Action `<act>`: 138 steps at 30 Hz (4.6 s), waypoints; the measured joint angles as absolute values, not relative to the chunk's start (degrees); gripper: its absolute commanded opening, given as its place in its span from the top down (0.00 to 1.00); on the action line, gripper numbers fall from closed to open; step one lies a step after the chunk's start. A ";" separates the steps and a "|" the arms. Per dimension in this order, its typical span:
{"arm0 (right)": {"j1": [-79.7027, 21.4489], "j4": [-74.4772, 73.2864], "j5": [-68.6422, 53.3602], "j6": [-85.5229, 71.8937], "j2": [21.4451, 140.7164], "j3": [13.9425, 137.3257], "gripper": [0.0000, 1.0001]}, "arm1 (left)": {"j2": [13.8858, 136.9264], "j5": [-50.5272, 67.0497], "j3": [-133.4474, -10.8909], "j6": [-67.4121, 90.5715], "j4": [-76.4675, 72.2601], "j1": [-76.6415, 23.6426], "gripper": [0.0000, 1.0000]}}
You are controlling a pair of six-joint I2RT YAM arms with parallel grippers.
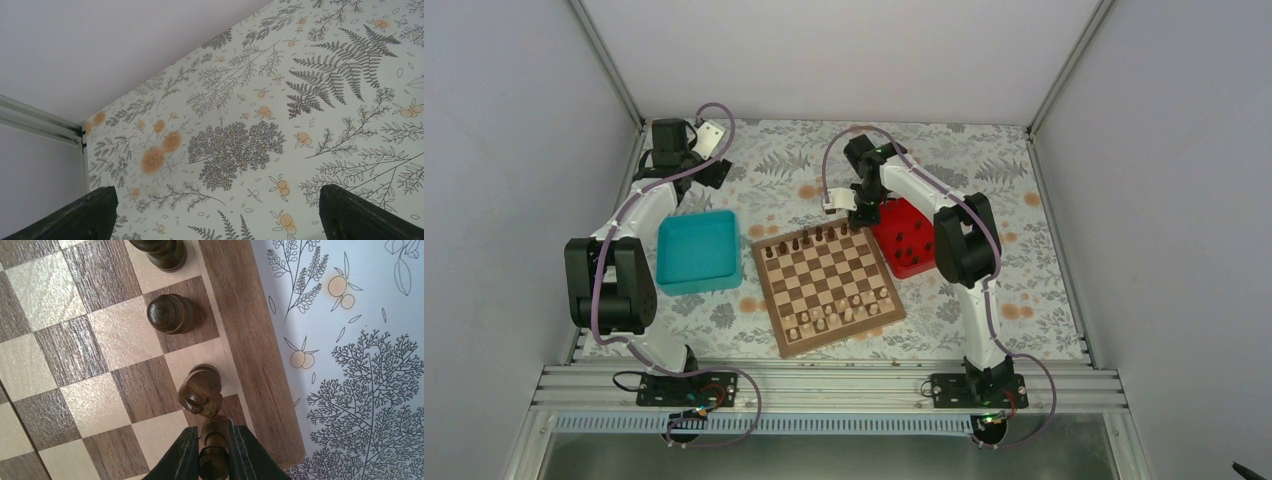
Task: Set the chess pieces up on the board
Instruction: Place the chess piece on the chessboard, then pick up the chess piece from the storage box, then place the chess piece on the chessboard.
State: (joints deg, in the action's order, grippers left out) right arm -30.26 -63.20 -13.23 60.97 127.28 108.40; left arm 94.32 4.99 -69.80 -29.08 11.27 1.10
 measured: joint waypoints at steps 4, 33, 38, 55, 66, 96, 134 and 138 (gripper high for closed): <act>-30.22 -62.96 -13.21 60.95 127.46 108.14 0.77 | 94.32 4.99 -69.80 -29.08 11.27 1.10 0.00; -15.53 -62.94 -9.89 60.01 109.62 94.06 0.63 | 94.80 4.95 -69.80 -29.10 11.27 1.10 0.00; -15.75 -60.55 -10.17 59.77 112.62 90.35 0.64 | 96.07 4.64 -69.80 -29.10 11.33 0.99 0.00; -15.79 -55.29 -12.91 58.72 117.80 90.00 0.65 | 96.20 4.49 -69.84 -29.12 11.49 0.84 0.00; -15.79 -57.08 -14.28 58.43 117.82 90.41 0.66 | 96.20 4.49 -69.84 -29.17 11.42 0.78 0.00; -16.05 -59.24 -13.08 57.17 119.94 91.50 0.93 | 96.16 4.54 -69.14 -29.17 11.20 0.73 0.00; -56.97 -70.13 -9.98 52.16 138.89 131.52 0.92 | 94.32 5.19 -71.09 -28.86 14.33 0.73 0.00; -56.95 -69.45 -9.93 52.16 139.39 131.74 0.92 | 94.32 5.21 -71.09 -28.86 14.31 0.73 0.00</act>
State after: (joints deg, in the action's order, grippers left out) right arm -56.95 -69.45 -9.93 52.16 139.39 131.74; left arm 94.32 5.21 -71.09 -28.86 14.31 0.73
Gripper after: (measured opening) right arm 0.106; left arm 0.999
